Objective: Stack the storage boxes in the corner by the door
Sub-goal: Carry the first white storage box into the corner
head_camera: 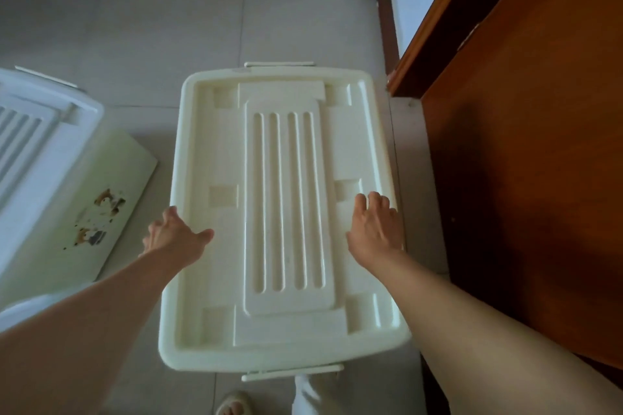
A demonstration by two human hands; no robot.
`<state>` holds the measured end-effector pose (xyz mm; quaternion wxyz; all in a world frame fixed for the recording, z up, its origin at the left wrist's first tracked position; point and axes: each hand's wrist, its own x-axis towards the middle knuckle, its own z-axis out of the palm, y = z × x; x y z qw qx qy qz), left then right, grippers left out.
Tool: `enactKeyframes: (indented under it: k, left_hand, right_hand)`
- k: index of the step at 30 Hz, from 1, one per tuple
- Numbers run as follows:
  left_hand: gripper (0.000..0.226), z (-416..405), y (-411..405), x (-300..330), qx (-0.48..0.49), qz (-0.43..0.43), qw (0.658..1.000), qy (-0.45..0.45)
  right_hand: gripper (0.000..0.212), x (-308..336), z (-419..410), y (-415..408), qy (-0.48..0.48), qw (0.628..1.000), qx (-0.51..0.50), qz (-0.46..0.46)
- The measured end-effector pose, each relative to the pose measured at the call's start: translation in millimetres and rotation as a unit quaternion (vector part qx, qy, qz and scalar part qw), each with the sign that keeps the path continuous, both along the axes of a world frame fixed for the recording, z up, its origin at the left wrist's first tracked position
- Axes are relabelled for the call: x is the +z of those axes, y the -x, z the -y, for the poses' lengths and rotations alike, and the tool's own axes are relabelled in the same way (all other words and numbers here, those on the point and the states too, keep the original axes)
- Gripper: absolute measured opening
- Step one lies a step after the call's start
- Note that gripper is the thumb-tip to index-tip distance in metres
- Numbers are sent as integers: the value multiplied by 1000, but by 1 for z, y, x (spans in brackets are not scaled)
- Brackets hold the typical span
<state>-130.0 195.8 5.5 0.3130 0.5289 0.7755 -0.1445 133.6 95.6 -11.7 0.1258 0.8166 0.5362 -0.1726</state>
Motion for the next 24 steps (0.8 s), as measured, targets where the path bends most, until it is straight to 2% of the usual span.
enactKeyframes:
  k: [6,9,12,17,24]
  left_hand:
    - [83,-23,9,-44,37,-36,999,-12]
    - [80,-28,15,-64,55,-33,998,-26]
    - [68,-31,15,-77,53,-18,997,-50]
    - [60,-39,12,-90,84,0,992,-92]
    - [69,-54,14,-104,142,5,984,-103]
  right_hand:
    - [74,-53,-19,-30,-18,992,-125,-3]
    - [71,-71,-27,-37,-58,984,-169,6]
    - [63,-83,-33,-39,-92,973,-209,20]
    - [64,-91,-34,-42,-118,961,-251,7]
    - [57,-95,-41,-50,-126,939,-318,-23]
